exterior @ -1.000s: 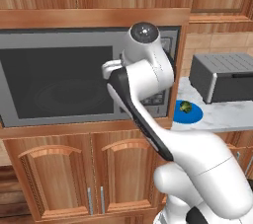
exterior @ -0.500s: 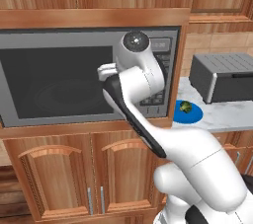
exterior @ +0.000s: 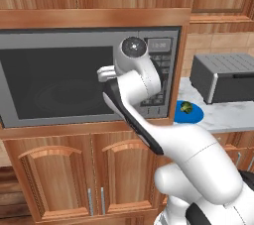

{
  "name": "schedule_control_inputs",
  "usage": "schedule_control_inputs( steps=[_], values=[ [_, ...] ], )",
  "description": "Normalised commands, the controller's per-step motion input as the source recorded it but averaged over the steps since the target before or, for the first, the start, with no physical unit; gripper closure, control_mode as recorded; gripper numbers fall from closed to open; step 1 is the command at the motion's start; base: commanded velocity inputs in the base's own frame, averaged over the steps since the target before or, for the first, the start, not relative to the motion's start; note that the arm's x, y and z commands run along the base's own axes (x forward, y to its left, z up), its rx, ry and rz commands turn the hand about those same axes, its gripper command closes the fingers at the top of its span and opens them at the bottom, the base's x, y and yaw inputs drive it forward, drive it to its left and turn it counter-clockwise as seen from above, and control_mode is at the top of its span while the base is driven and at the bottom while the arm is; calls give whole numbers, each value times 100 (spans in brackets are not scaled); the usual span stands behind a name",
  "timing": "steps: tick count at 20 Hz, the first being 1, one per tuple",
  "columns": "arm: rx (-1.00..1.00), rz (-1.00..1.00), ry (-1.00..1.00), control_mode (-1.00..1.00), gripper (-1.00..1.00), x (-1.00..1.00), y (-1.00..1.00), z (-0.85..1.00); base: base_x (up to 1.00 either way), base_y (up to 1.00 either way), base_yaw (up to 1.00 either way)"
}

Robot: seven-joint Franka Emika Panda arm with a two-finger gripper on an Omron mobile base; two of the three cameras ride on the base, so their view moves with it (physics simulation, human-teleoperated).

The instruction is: Pick the broccoli from the counter and place it in the microwave. Then turn on the microwave.

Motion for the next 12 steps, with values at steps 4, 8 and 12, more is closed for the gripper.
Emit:
schedule_control_inputs(
  steps=[4,8,12],
  values=[
    [0,0,-1,-100,-100,35,6,-12,0,0,0],
    [0,0,0,-100,100,34,12,-9,0,0,0],
    [0,0,-2,-100,100,4,20,-5,0,0,0]
  ],
)
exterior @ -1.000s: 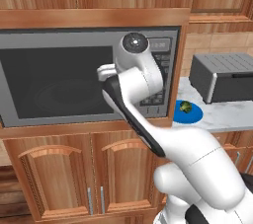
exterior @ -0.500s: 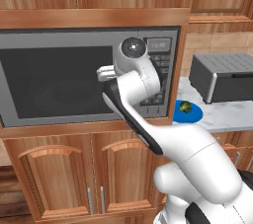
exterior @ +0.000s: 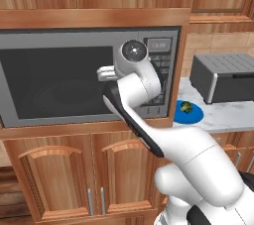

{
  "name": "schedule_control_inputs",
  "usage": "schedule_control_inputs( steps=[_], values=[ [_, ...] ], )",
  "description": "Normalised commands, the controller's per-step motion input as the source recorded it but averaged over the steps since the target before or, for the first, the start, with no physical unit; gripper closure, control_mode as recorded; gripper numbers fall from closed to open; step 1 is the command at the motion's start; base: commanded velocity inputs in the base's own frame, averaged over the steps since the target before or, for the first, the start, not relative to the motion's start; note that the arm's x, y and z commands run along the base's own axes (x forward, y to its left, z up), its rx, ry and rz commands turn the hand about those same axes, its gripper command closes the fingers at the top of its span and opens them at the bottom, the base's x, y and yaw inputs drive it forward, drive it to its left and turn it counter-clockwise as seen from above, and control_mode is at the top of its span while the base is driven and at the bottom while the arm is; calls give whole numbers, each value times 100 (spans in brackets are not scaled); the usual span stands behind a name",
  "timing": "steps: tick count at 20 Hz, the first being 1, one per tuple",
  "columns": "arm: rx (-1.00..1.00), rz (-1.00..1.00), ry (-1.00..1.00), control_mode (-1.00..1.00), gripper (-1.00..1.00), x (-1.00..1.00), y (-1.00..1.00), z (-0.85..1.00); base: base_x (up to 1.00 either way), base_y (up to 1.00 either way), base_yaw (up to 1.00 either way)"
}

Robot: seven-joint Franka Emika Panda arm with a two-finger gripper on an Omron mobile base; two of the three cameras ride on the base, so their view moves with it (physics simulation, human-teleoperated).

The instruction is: Pick the broccoli from the counter and place it in the microwave. Then turn on the microwave.

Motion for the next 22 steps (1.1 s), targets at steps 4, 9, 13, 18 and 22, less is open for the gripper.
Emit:
schedule_control_inputs(
  steps=[4,9,13,18,22],
  values=[
    [0,0,-6,-100,100,-1,47,-3,0,0,0],
    [0,0,-11,-100,100,-27,54,0,0,0,0],
    [0,0,-15,-100,100,-60,48,0,0,0,0],
    [0,0,-14,-100,100,-79,47,0,0,0,0],
    [0,0,-8,-100,100,-93,46,0,0,0,0]
  ],
)
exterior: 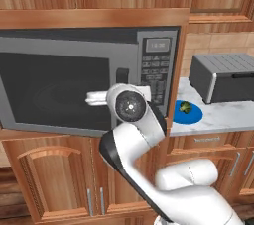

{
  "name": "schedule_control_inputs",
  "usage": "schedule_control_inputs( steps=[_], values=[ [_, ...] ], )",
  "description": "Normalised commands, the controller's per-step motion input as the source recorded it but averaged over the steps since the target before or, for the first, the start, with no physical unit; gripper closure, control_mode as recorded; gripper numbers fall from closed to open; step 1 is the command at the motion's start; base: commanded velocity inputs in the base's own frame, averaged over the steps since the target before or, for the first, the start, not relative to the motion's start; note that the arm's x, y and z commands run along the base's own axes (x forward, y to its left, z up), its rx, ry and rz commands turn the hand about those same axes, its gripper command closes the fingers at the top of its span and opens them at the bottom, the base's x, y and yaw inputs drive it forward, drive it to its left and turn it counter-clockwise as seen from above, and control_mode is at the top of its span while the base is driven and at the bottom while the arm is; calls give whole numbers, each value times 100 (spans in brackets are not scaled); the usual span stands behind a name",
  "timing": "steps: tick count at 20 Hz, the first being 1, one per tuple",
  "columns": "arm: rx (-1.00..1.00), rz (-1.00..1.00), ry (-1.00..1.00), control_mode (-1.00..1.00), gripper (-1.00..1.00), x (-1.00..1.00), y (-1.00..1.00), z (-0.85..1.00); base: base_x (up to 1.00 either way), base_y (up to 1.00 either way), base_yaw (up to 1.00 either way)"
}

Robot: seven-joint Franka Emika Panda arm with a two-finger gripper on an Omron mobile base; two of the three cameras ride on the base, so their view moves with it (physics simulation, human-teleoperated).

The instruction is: Pick the broccoli from the counter and place it in the microwave. Then turn on the microwave.

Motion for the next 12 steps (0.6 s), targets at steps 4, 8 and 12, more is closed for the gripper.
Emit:
schedule_control_inputs(
  steps=[4,8,12],
  values=[
    [0,0,-1,-100,100,-91,47,0,0,0,0],
    [0,0,0,-100,100,-89,49,0,0,0,0],
    [0,0,0,-100,100,-85,47,1,0,0,0]
  ],
)
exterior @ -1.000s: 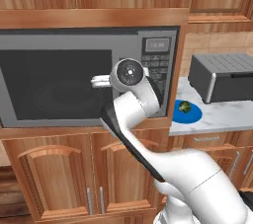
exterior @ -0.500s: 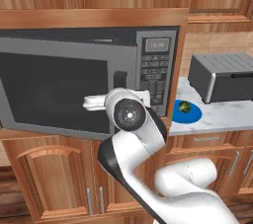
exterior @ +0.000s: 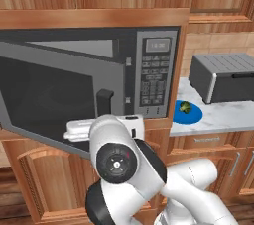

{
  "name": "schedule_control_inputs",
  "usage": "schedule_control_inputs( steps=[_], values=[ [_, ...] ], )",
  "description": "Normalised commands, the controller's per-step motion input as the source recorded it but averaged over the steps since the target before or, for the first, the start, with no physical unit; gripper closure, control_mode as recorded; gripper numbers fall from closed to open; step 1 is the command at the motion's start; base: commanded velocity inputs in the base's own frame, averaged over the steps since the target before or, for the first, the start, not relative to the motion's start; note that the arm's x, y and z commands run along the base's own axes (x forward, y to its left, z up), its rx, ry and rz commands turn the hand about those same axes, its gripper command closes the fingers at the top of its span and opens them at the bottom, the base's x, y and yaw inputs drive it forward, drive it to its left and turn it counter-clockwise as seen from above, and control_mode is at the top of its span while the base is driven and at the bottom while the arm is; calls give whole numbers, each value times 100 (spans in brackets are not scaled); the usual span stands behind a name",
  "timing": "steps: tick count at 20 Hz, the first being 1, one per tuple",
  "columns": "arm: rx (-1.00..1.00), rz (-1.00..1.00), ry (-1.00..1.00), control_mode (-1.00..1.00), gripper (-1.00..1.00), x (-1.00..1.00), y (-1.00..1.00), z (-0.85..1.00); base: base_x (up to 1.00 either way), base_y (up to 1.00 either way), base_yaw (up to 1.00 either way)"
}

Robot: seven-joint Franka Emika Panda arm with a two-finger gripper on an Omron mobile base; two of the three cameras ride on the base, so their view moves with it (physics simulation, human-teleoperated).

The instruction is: Pick the broccoli from the counter and place it in the microwave. Then turn on the microwave.

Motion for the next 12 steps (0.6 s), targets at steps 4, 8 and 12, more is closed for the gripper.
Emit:
schedule_control_inputs(
  steps=[4,8,12],
  values=[
    [1,0,0,-100,-100,-63,35,3,0,0,0],
    [2,-2,0,-100,-100,-25,12,10,0,0,0],
    [5,-2,0,-100,-100,-48,0,17,0,0,0]
  ],
)
